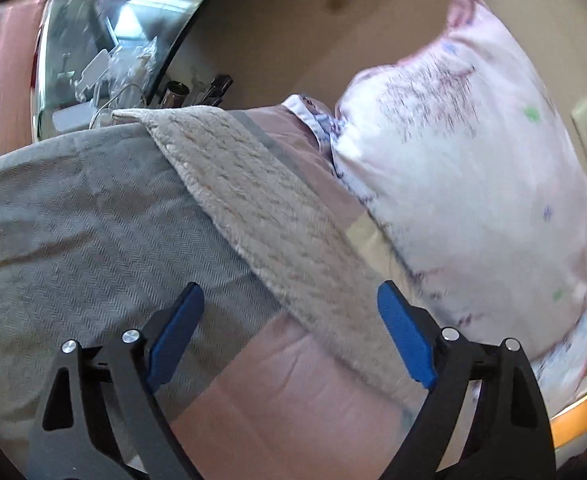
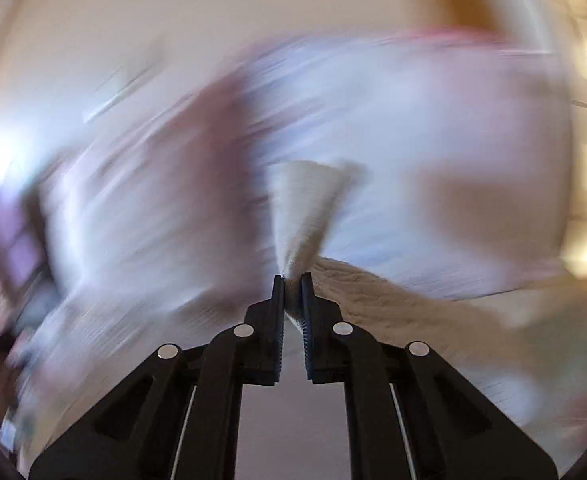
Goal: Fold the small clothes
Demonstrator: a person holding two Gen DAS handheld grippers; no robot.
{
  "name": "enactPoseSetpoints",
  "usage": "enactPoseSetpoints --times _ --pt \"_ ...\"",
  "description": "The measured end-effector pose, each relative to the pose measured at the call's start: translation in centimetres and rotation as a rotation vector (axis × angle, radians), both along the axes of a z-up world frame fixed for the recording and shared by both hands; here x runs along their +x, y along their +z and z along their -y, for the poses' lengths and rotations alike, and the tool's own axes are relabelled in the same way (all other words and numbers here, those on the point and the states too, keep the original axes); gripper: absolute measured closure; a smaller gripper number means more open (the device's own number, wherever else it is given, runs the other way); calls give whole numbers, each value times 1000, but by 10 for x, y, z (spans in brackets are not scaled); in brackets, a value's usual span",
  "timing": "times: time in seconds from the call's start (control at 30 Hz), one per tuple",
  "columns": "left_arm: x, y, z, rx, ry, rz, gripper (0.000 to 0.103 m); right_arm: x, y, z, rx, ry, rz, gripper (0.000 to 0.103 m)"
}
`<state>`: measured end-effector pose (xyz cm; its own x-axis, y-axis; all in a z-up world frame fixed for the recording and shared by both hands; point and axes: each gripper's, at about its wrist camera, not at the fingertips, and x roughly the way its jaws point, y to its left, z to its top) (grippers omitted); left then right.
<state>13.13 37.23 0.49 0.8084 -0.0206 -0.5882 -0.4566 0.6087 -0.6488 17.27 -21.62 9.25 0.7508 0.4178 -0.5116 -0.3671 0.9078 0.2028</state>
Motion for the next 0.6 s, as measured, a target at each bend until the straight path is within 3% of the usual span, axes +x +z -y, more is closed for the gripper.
enactPoseSetpoints --times 0.07,0.1,0.2,0.23,0.33,0.5,0.6 --pt "4 0 -5 -22 16 -1 16 -4 -24 -45 -45 126 -93 67" --pt "7 0 -9 -31 27 -7 18 -10 -31 -54 -47 139 -97 59" --pt "13 -2 -21 -42 46 -9 24 -21 -25 -28 -1 45 -64 36" --pt "15 -2 -25 -43 54 -9 25 -23 -22 -11 18 4 -59 35" --pt "23 -7 -43 -61 81 -15 43 -33 -13 46 54 -141 -59 30" --pt "36 -13 -62 -86 91 -69 94 -46 -14 130 70 -334 -99 27" --pt "45 11 -44 29 62 -76 97 -53 -25 153 79 -391 -116 27"
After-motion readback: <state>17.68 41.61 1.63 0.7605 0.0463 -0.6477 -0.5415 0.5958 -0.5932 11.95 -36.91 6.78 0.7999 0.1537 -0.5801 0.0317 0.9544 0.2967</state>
